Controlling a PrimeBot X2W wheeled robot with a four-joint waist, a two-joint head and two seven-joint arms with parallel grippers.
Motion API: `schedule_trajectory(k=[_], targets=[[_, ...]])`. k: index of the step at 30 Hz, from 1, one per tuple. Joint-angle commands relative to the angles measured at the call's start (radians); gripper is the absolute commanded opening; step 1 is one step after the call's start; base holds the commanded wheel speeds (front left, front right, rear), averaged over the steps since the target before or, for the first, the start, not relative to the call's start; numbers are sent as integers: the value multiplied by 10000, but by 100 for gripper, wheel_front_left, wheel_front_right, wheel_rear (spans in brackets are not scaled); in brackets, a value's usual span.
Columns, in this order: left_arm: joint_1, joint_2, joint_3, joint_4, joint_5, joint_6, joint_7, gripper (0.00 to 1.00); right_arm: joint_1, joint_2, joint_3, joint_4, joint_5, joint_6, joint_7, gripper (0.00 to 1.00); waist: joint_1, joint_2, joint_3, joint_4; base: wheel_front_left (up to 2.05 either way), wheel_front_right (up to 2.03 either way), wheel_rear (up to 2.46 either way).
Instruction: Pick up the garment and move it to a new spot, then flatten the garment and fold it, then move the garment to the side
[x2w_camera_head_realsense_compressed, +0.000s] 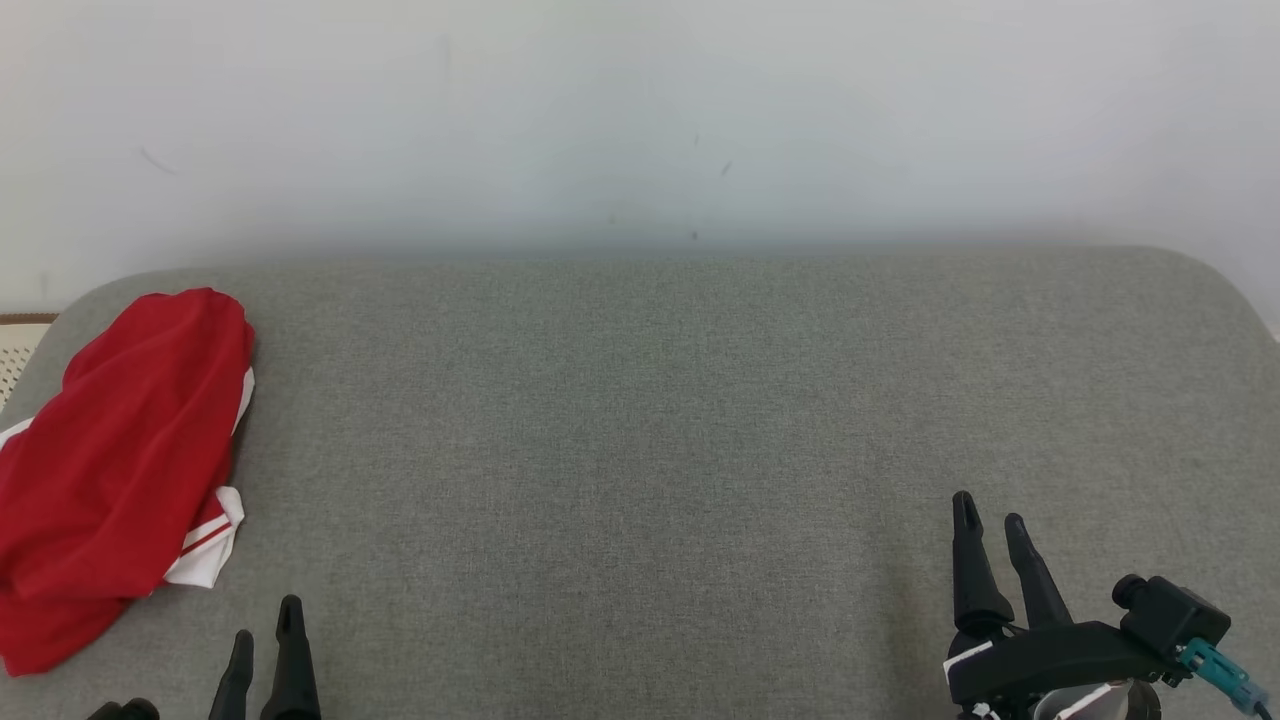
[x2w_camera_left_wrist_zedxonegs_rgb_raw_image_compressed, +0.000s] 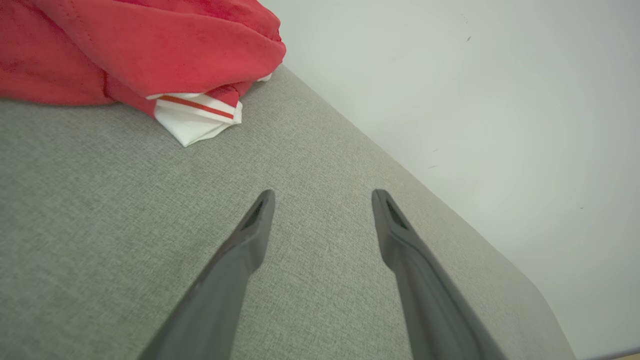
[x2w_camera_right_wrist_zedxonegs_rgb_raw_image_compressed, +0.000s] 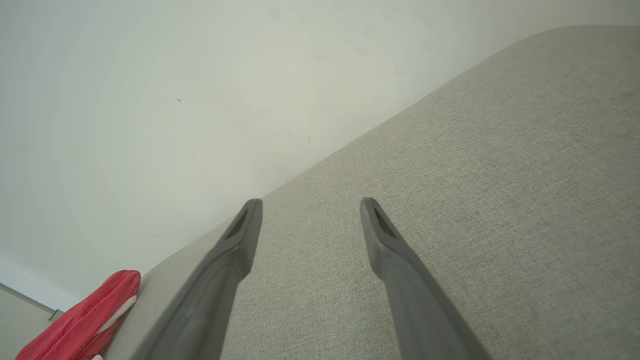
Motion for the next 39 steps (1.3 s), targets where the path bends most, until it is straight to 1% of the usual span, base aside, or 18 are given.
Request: schedule_trajectory(k=[1, 10, 19, 29, 39], targets=[[65, 102, -26, -161, 294, 45, -94, 100, -11, -27, 27, -140, -312, 2, -82, 100, 0, 0, -12, -1, 0, 0, 0], [262, 259, -284, -167, 1788, 348, -440, 100, 76, -17, -20, 137, -1702, 2, -247, 100, 0, 0, -140, 9, 0, 0, 0], [430, 429, -570, -166, 2888, 605, -759, 100, 173, -10, 21, 356, -2872, 2, -418, 100, 0, 0, -266, 37, 0, 0, 0], [595, 577, -779, -209, 3737, 815, -1089, 100, 253, -6, -132, 506, -3853, 3, -573, 100, 0, 0, -367, 35, 0, 0, 0], [719, 678, -1019, -330, 4556, 986, -1360, 100, 276, -4, -17, 582, -4680, 3, -696, 100, 0, 0, -465, 17, 0, 0, 0]])
